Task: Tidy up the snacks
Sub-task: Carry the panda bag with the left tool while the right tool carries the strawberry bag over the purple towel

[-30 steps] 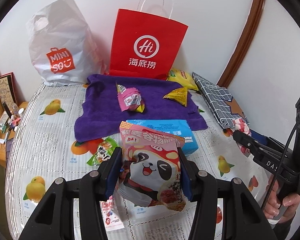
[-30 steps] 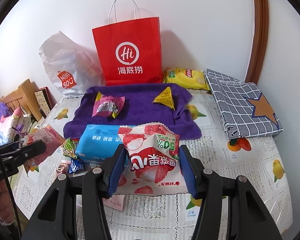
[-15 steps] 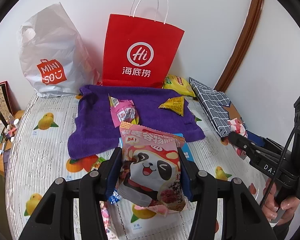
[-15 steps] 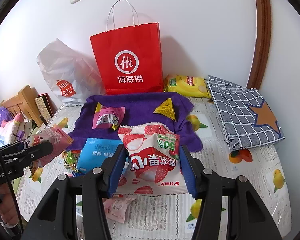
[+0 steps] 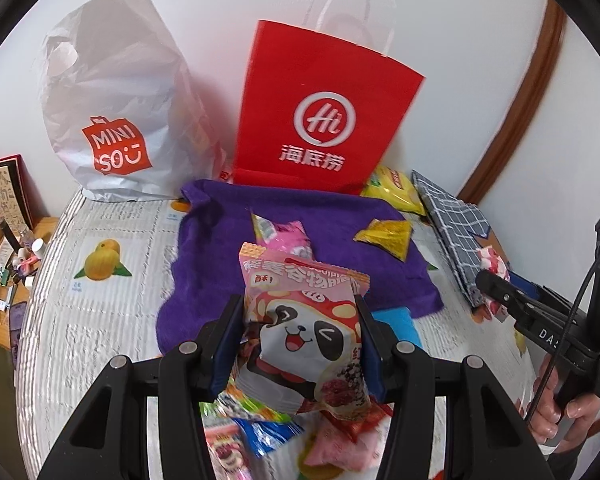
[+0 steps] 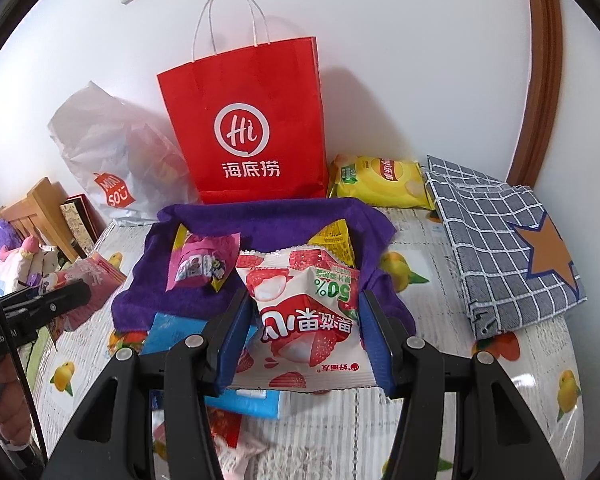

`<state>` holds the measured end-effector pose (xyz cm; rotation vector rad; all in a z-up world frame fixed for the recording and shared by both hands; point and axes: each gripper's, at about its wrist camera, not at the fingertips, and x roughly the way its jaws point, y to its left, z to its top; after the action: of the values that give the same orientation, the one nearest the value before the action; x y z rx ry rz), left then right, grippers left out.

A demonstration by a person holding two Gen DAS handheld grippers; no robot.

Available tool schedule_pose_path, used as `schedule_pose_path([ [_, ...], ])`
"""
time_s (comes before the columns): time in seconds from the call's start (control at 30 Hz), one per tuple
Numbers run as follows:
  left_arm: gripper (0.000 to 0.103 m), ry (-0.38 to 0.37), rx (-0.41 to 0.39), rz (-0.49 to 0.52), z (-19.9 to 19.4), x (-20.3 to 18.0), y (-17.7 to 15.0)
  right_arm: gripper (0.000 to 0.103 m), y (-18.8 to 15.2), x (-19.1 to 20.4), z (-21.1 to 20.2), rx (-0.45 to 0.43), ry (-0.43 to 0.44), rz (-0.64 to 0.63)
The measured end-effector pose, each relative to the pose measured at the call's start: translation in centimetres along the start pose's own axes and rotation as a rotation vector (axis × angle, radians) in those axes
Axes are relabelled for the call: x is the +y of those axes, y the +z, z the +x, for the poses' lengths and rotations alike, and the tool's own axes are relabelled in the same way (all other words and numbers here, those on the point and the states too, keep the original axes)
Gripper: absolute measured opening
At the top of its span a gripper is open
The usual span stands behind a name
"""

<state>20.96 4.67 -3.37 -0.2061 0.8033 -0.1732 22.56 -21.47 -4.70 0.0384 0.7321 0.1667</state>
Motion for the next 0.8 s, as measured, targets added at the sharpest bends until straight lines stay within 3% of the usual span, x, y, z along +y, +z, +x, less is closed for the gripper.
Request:
schedule_pose_path([
  [0.5,0.05,0.088,0.004,-0.039,4.6,3.7,3.7,0.053,2.5,-0.5,6.6,0.044,-0.003,0.001],
  [0.8,0.05,0.088,0.03,-0.09,8.6,5.3,4.5,0.053,2.6,-0.6,11.3,0.099,-0.005,-0.015],
])
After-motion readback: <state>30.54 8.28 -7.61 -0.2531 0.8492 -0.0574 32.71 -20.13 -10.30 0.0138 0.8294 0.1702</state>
